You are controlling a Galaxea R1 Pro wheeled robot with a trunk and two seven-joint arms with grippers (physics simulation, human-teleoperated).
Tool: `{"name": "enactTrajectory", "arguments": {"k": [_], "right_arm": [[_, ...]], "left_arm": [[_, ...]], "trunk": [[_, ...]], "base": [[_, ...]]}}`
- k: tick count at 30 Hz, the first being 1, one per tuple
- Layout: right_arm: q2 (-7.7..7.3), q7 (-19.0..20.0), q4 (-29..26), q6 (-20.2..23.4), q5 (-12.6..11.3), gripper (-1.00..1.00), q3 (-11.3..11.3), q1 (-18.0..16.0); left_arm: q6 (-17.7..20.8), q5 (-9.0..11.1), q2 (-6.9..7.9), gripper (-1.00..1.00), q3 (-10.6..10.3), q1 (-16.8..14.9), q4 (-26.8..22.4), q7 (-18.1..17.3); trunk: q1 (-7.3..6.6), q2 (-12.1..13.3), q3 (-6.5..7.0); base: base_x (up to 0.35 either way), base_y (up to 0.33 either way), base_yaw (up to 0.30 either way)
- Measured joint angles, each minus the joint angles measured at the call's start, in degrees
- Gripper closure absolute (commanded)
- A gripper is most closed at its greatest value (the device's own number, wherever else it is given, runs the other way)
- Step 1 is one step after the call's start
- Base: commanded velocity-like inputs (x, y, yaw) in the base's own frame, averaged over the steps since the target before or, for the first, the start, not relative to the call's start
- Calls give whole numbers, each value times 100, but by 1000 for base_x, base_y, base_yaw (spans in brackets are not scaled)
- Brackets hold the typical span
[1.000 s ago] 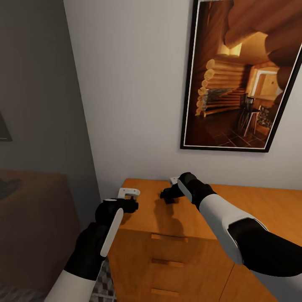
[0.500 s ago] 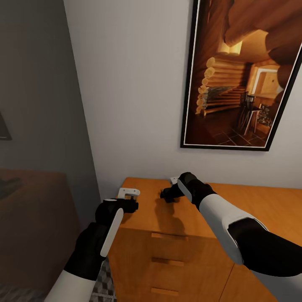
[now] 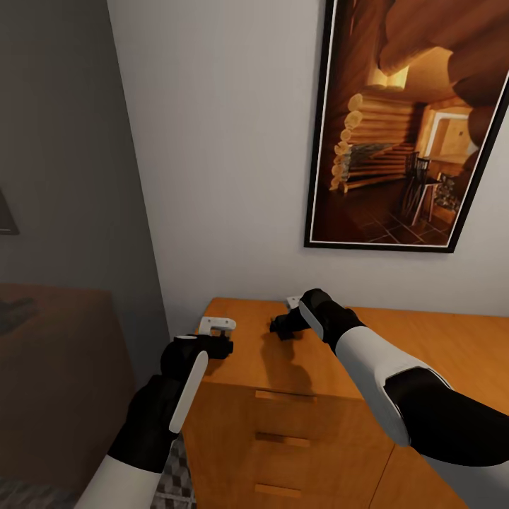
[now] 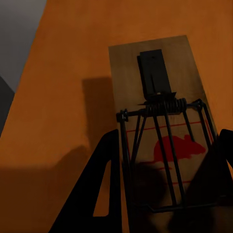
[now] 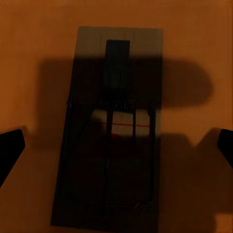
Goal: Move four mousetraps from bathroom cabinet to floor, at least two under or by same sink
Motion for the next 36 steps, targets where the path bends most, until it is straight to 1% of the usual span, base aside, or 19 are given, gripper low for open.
{"name": "enactTrajectory", "arguments": {"k": [19, 20, 23, 36], "right_arm": [[0, 0, 0, 0, -1, -100, 0, 0], [0, 0, 0, 0, -1, 100, 0, 0], [-1, -2, -1, -1, 26, 100, 5, 0], [0, 7, 0, 0, 9, 100, 0, 0]], "left_arm": [[0, 0, 0, 100, 0, -2, 4, 0], [0, 0, 0, 100, 0, -2, 4, 0], [0, 0, 0, 100, 0, -1, 4, 0], [-6, 0, 0, 100, 0, -2, 4, 0]], "trunk": [[0, 0, 0], [0, 0, 0], [0, 1, 0], [0, 0, 0]], "base": [[0, 0, 0], [0, 0, 0], [0, 0, 0], [0, 0, 0]]}}
